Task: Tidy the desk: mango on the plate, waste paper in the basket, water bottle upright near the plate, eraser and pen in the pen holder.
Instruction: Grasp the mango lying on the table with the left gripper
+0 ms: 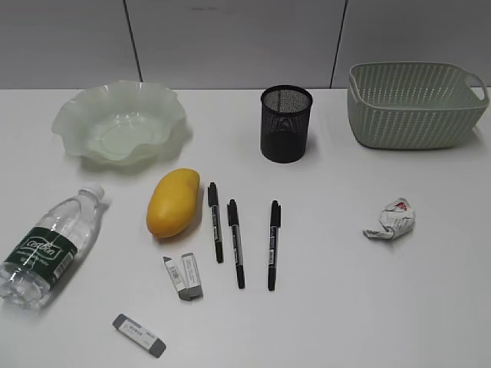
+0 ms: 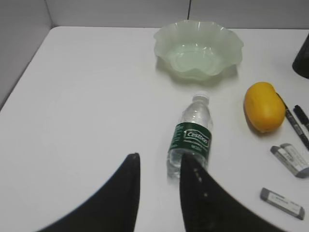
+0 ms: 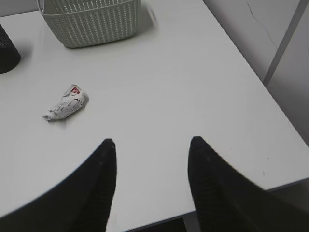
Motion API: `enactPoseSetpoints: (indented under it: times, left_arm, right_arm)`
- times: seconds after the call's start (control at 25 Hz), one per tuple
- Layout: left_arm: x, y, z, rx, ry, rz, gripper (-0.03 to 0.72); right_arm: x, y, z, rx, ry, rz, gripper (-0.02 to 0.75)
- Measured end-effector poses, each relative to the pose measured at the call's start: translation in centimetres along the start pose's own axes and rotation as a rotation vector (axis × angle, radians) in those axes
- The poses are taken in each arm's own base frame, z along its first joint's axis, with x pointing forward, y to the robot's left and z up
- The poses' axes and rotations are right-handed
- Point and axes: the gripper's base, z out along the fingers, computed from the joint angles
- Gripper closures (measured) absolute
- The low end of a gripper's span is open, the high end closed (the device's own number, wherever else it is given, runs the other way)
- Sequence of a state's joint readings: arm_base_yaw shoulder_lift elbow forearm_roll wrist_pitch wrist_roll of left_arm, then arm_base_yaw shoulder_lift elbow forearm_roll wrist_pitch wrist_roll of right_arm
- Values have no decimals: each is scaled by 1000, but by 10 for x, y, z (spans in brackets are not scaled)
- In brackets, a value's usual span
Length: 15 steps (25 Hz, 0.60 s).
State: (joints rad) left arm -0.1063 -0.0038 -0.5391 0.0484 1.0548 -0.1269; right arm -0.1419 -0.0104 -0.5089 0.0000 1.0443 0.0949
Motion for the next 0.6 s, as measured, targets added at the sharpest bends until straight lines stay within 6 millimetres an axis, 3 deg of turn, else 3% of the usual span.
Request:
enactPoseSetpoints:
  times: [0.08, 0.16, 0.24, 0.44, 0.6]
  left_arm:
    - [-8, -5, 4, 46, 19, -14, 472]
    - [-25, -15, 21, 126, 49, -21, 449]
    - [-44, -25, 55, 182, 115, -36, 378]
    - [-72, -54, 157, 283, 336, -90, 61]
    - [-73, -100, 234, 352, 518, -2, 14]
  right_arm:
    - [0, 0, 0, 0, 0, 0, 346]
    - [0, 0, 0, 0, 0, 0, 346]
    - [0, 0, 0, 0, 0, 0, 346]
    - [0, 0, 0, 0, 0, 0, 346]
    - [0, 0, 0, 0, 0, 0, 346]
